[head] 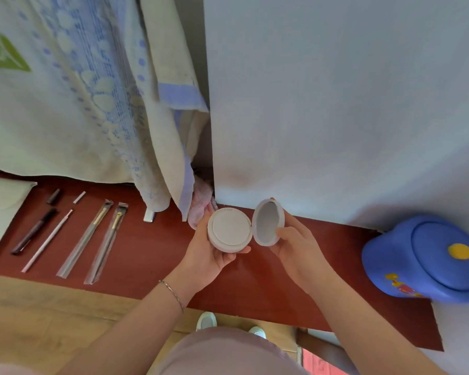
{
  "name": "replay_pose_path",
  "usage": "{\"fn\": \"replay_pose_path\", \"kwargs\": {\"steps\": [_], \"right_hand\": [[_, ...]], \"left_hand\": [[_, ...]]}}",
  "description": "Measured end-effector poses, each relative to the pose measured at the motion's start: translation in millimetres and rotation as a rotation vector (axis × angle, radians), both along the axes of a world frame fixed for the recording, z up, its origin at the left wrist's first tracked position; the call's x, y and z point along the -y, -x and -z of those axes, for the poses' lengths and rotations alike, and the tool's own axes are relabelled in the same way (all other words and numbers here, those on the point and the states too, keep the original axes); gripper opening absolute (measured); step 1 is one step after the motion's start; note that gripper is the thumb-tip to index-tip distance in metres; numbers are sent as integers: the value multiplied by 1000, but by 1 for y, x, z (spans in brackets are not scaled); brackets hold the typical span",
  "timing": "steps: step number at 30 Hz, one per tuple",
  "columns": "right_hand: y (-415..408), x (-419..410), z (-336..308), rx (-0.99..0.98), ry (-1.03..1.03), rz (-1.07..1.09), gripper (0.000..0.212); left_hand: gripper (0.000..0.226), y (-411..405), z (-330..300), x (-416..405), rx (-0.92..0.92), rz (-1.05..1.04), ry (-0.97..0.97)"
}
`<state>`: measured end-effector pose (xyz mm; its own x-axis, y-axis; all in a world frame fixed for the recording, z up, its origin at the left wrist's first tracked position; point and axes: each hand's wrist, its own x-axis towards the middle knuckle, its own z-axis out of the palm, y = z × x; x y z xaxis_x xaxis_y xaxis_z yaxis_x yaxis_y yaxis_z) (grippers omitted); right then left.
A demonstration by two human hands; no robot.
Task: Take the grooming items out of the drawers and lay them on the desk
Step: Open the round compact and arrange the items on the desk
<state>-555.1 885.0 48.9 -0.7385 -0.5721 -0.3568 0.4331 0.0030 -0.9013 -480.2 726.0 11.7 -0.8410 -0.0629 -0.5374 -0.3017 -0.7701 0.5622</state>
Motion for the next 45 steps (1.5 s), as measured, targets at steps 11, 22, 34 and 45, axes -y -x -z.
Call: {"fn": "replay_pose_path", "kwargs": {"steps": [11, 22, 34, 45], "right_hand": [[-25, 55, 4, -153, -116, -307, 24], [-47, 149, 46, -188, -369, -535, 33], [-45, 166, 68, -232, -503, -538, 42], [-50, 168, 51, -449, -567, -607, 44]], "left_hand": [[49, -69, 7, 41, 135, -422, -39], [31, -118, 35, 98, 628, -684, 355], [24, -120, 46, 108, 666, -593, 604], [30, -117, 43, 99, 648, -477, 820]]}}
